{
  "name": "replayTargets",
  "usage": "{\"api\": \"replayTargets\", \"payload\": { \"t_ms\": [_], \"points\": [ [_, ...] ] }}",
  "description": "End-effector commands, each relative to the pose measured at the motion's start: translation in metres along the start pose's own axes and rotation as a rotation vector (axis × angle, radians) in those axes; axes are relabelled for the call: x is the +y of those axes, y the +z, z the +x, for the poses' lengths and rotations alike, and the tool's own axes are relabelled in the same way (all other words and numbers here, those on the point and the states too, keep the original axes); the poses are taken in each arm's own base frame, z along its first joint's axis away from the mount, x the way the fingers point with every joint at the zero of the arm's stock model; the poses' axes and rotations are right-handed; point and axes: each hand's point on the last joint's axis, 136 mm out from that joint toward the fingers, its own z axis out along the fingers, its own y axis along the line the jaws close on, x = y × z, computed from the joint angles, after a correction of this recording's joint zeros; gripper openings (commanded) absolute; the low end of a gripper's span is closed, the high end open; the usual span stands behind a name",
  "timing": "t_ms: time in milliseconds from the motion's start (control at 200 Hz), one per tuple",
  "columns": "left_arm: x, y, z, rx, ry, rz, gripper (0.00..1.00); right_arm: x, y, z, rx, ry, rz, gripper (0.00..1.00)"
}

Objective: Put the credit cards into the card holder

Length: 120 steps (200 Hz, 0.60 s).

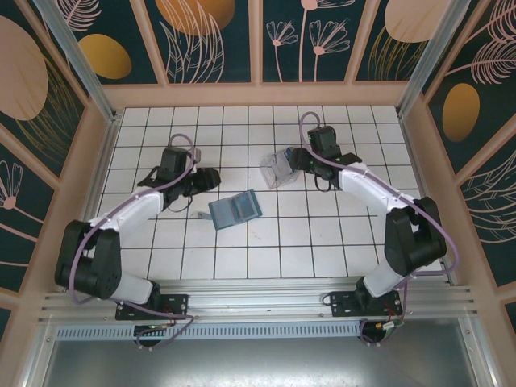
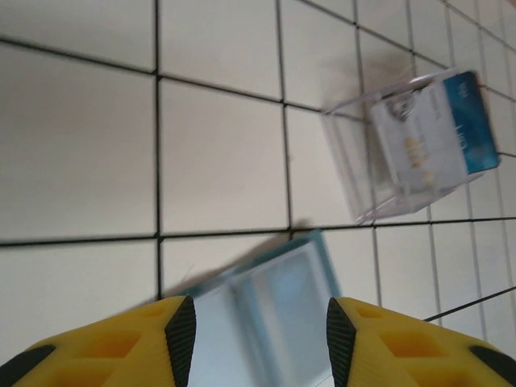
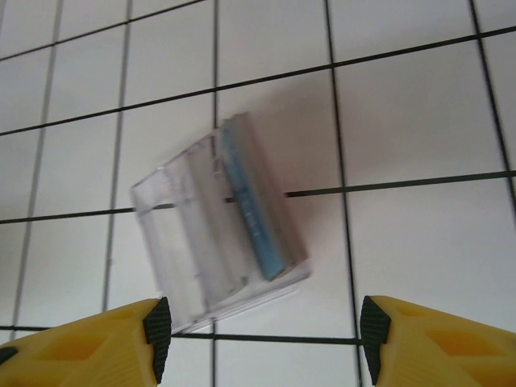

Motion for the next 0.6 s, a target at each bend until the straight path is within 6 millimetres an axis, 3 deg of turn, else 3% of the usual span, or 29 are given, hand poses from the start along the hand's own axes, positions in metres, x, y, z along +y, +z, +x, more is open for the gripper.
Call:
{"api": "replayTargets", "payload": {
  "t_ms": [0,165,365,596],
  "points": [
    [-0.031,0.014,-0.02,0.003,0.011,0.1,0.5,-0.007,0.014,0.003,0.054,-0.061,0.037,0.66],
    [-0.066,0.043,-0.034,0.041,0.063,0.149,0.5,-0.008,0.037,0.003,0.095,-0.086,0.055,0.66],
    [-0.086,0.1,-0.024,0.142,0.102,0.164,0.5,-0.011,0.055,-0.001,0.113,-0.105,0.086,0.66],
    [-0.104,0.138,-0.018,0.196,0.113,0.202,0.5,-0.011,0.071,0.005,0.149,-0.114,0.086,0.66]
  ]
}}
